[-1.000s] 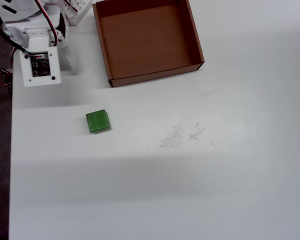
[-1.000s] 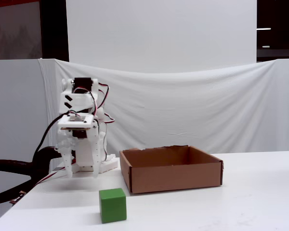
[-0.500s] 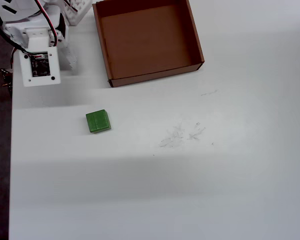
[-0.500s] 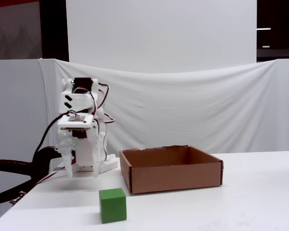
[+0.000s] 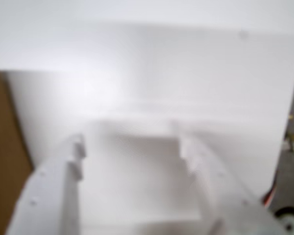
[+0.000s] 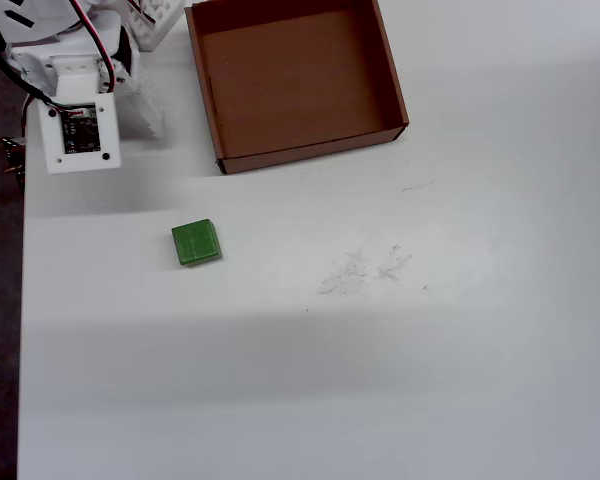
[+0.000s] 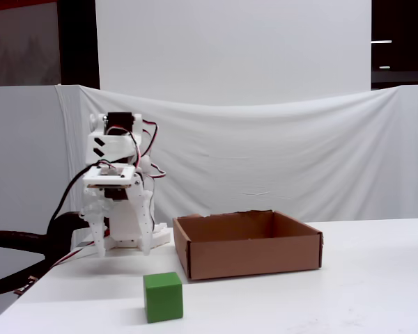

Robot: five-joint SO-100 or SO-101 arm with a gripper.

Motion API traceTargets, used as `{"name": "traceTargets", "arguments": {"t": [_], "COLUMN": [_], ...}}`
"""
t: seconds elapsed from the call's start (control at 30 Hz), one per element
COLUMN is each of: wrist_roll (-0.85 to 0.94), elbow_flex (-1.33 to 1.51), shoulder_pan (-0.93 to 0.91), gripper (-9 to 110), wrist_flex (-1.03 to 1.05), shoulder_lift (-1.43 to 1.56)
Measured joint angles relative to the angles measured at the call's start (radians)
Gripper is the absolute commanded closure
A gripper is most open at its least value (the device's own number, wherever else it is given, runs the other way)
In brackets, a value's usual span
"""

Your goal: Grasp a green cube and put it in a box.

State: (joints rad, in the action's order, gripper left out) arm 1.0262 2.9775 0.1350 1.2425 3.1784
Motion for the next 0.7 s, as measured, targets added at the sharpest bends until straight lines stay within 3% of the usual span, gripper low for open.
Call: {"name": "traceTargets", "arguments": {"t": [0.13, 0.23, 0.7], "wrist_roll": [0.000, -0.018, -0.037], "elbow_flex": [0.000, 0.000, 0.000], "shoulder_pan": [0.000, 0.000, 0.017], "gripper": [73, 62, 64], "wrist_flex": [0.000, 0.000, -0.011], "shoulder_lift": [0.000, 0.000, -0.002]}}
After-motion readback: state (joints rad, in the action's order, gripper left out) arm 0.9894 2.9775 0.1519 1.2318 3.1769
